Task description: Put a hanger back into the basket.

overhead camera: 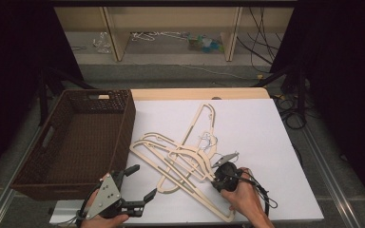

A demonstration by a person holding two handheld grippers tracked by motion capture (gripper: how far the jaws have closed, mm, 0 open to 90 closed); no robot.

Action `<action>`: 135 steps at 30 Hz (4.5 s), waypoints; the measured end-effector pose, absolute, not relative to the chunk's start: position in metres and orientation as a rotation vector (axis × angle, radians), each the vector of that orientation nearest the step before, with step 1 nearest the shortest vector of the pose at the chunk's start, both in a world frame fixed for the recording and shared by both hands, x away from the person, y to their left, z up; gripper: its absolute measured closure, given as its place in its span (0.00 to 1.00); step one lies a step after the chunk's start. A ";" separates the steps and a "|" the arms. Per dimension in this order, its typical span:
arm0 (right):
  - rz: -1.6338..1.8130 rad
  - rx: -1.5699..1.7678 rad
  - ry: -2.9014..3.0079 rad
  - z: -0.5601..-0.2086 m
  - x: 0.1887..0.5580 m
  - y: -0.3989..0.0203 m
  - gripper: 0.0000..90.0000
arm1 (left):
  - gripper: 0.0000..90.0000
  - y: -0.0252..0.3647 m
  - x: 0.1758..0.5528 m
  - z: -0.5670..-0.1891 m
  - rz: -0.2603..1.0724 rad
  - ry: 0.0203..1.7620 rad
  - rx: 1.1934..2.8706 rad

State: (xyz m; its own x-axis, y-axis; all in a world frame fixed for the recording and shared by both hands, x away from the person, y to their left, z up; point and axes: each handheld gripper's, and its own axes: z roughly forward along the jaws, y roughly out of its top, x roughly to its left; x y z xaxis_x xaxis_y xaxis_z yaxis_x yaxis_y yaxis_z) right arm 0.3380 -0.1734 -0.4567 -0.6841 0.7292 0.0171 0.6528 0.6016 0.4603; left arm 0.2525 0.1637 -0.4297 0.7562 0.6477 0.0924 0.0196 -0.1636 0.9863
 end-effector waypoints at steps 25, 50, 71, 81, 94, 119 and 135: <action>0.580 0.878 2.705 -0.427 0.321 -0.215 0.88 | 0.24 0.078 0.339 -0.457 0.465 0.663 1.978; 0.581 0.846 2.729 -0.419 0.311 -0.212 0.88 | 0.54 0.027 0.393 -0.487 0.354 0.553 2.217; 0.620 0.766 2.737 -0.418 0.312 -0.224 0.88 | 0.76 0.033 0.389 -0.465 0.335 0.393 2.313; 0.702 0.771 2.754 -0.421 0.312 -0.233 0.82 | 0.81 0.049 0.370 -0.442 0.287 0.281 2.304; 0.836 0.771 2.668 -0.405 0.295 -0.246 0.54 | 0.84 0.058 0.344 -0.421 0.154 0.240 2.284; 1.020 0.874 2.506 -0.396 0.286 -0.262 0.41 | 0.95 0.089 0.335 -0.389 0.103 0.524 2.059; 1.116 0.993 2.399 -0.425 0.278 -0.268 0.29 | 0.95 0.130 0.342 -0.340 0.128 0.679 1.832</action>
State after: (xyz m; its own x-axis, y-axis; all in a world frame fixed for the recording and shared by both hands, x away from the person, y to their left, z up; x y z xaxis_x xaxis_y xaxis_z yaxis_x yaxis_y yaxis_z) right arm 0.2778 -0.2679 -0.4246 -0.7101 0.7041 0.0072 0.4592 0.4553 0.7627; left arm 0.3417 0.1302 -0.3400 0.8283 0.5078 -0.2367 0.3865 -0.2120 0.8976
